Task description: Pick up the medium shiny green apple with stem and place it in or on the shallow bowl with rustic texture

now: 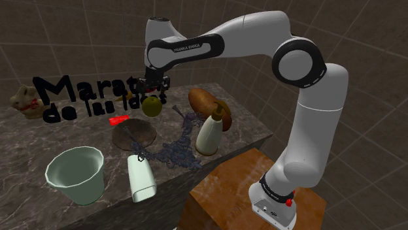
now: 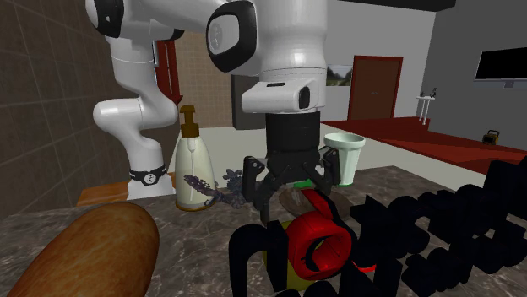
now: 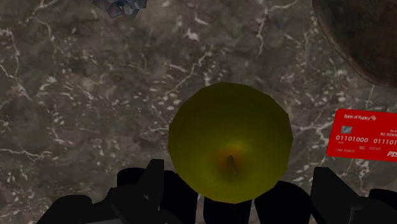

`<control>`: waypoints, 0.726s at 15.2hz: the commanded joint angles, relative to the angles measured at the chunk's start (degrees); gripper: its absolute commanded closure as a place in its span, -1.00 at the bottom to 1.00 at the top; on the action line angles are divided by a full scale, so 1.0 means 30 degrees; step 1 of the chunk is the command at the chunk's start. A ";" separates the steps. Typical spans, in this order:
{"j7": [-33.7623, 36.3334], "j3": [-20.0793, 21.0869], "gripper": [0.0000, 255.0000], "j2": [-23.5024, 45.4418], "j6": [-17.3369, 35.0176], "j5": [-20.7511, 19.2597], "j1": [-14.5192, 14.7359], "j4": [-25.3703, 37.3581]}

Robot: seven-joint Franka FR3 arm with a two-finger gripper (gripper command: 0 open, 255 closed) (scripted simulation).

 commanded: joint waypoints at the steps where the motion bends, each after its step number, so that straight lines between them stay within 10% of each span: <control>1: 0.0000 0.0000 -1.00 0.0002 0.0005 -0.0001 0.0000 -0.0002; 2: 0.0000 0.0000 1.00 0.0001 0.0006 -0.0001 0.0000 -0.0003; 11: 0.0000 0.0000 1.00 0.0002 0.0005 -0.0001 0.0000 -0.0002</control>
